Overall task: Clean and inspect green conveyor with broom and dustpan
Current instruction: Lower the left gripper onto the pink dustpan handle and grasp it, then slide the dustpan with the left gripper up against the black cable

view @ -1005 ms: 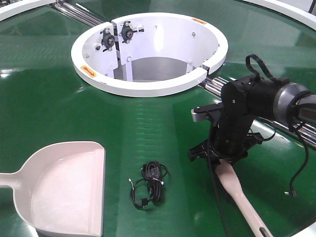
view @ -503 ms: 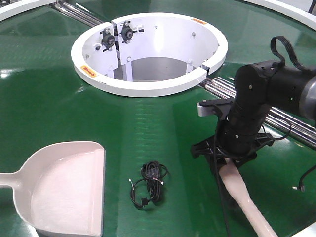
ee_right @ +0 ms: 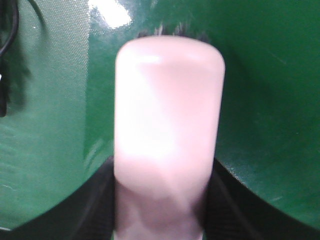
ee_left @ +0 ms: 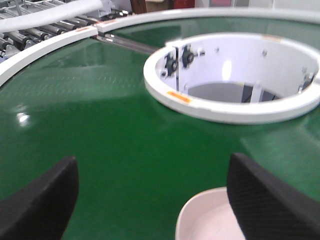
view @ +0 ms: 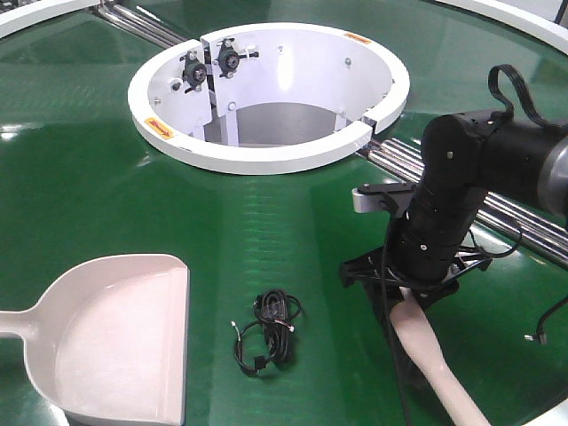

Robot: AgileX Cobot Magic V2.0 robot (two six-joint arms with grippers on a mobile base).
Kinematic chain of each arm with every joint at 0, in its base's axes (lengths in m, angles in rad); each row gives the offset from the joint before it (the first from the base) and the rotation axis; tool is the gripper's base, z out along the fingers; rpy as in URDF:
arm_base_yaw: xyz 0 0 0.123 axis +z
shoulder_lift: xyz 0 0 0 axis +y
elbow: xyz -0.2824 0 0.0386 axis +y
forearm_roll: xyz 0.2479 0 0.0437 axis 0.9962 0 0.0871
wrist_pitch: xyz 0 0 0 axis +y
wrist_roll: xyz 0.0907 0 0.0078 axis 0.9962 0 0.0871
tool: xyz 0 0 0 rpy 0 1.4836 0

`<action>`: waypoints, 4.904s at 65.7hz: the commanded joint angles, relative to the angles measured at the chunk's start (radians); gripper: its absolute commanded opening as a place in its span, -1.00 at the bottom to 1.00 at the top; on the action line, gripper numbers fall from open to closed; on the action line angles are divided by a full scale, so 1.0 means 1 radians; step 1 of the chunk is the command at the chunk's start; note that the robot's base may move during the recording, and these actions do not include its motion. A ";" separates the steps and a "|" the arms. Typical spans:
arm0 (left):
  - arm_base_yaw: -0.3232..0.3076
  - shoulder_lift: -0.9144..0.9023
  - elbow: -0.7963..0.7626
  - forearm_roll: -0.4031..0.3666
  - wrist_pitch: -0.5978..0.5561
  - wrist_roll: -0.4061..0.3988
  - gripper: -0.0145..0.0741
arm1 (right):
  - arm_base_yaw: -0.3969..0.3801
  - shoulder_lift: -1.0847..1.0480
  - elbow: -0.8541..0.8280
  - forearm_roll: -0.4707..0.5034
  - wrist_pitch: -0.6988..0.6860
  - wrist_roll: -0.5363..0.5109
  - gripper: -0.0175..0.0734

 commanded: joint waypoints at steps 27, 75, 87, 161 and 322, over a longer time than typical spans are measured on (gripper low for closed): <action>-0.001 0.015 -0.035 0.056 0.031 1.241 0.59 | -0.008 -0.054 -0.028 0.004 0.006 0.000 -0.63; -0.001 0.045 -0.041 0.092 0.015 1.299 0.59 | -0.008 -0.054 -0.028 0.004 0.008 0.000 -0.63; -0.001 0.215 -0.146 0.137 0.342 1.299 0.59 | -0.008 -0.054 -0.028 0.005 0.009 0.000 -0.63; 0.083 1.028 -0.476 0.289 0.700 1.249 0.59 | -0.006 -0.054 -0.028 0.008 0.008 0.000 -0.63; -0.140 1.134 -0.581 0.146 0.702 1.208 -0.73 | -0.006 -0.054 -0.028 0.008 0.008 0.000 -0.63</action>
